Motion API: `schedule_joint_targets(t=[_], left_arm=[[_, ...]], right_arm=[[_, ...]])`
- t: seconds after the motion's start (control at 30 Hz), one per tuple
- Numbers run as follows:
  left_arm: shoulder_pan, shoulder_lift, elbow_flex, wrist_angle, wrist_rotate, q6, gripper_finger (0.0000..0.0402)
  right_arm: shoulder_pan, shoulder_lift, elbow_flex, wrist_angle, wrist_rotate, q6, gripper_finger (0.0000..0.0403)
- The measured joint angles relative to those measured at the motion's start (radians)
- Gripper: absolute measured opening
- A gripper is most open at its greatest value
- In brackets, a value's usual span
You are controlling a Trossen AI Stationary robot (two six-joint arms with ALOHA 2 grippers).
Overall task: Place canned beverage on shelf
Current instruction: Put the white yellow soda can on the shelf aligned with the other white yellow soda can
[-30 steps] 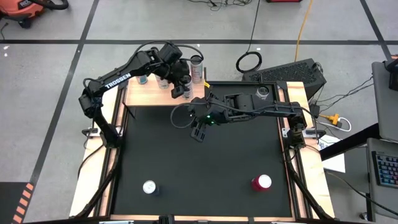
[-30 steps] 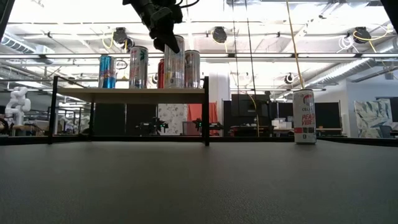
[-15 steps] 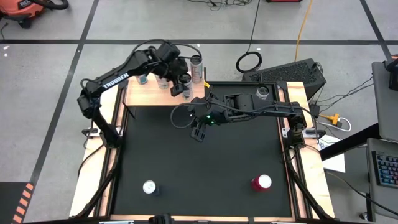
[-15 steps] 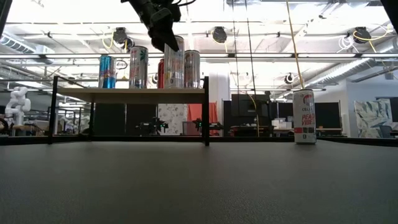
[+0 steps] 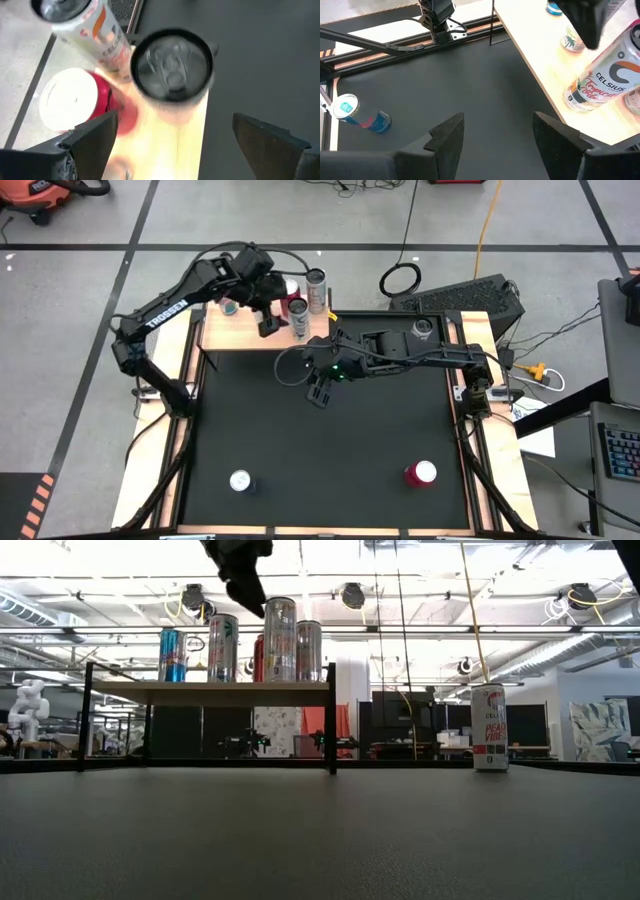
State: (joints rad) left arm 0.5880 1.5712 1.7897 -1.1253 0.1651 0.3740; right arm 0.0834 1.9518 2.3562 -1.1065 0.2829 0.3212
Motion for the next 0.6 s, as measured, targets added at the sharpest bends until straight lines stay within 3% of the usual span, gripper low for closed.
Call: schedule_joint_targets(t=[0.6], left_arm=[[-0.006, -0.147, 0.001, -0.256, -0.013, -0.089, 0.0389]], right_arm=[[0.000, 0.000, 0.000, 0.021, 0.001, 0.000, 0.0217]])
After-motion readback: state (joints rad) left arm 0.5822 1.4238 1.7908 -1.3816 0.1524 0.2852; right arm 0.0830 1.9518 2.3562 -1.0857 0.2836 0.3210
